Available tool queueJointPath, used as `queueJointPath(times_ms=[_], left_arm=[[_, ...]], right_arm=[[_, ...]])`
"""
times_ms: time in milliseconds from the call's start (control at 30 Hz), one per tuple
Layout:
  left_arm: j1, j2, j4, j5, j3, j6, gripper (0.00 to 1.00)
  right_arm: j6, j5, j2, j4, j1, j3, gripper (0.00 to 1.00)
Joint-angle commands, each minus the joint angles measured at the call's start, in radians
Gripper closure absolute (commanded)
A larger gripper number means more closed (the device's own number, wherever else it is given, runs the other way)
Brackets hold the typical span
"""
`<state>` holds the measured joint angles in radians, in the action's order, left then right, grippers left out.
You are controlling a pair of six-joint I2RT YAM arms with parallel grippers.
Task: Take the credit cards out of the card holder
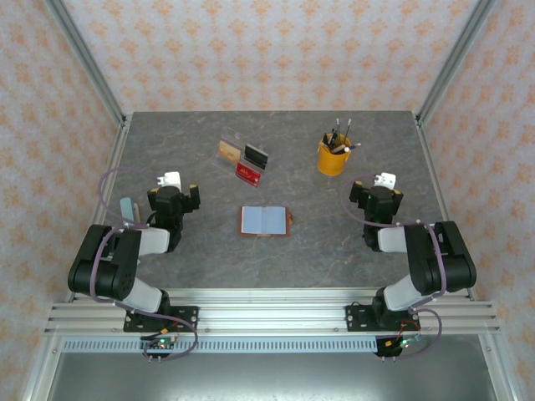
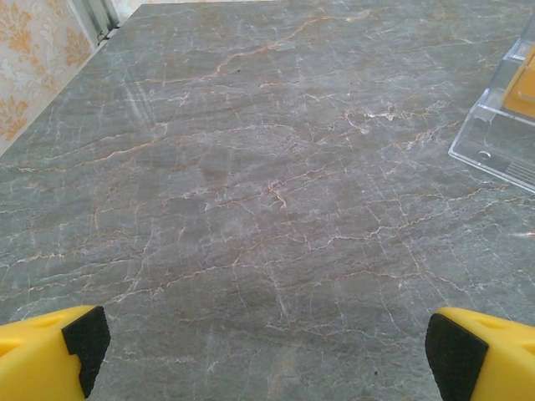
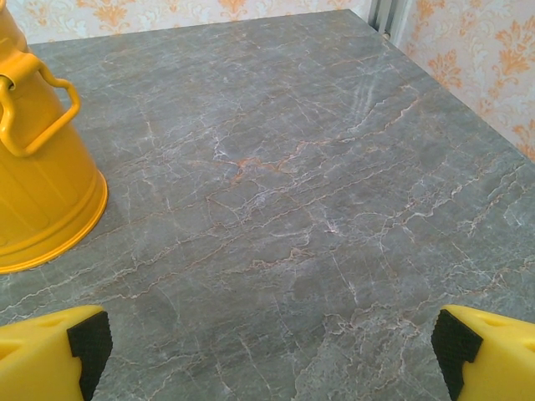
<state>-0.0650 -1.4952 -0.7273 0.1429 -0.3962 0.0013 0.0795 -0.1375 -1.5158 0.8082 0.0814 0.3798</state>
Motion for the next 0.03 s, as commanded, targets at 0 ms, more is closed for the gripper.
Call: queueJointPath(times_ms=[0], left_arm=[[0.005, -0.002, -0.027, 0.000, -0.026, 0.005, 0.00]], right_arm=[[-0.013, 0.005, -0.002, 0.019, -0.008, 0.010, 0.00]])
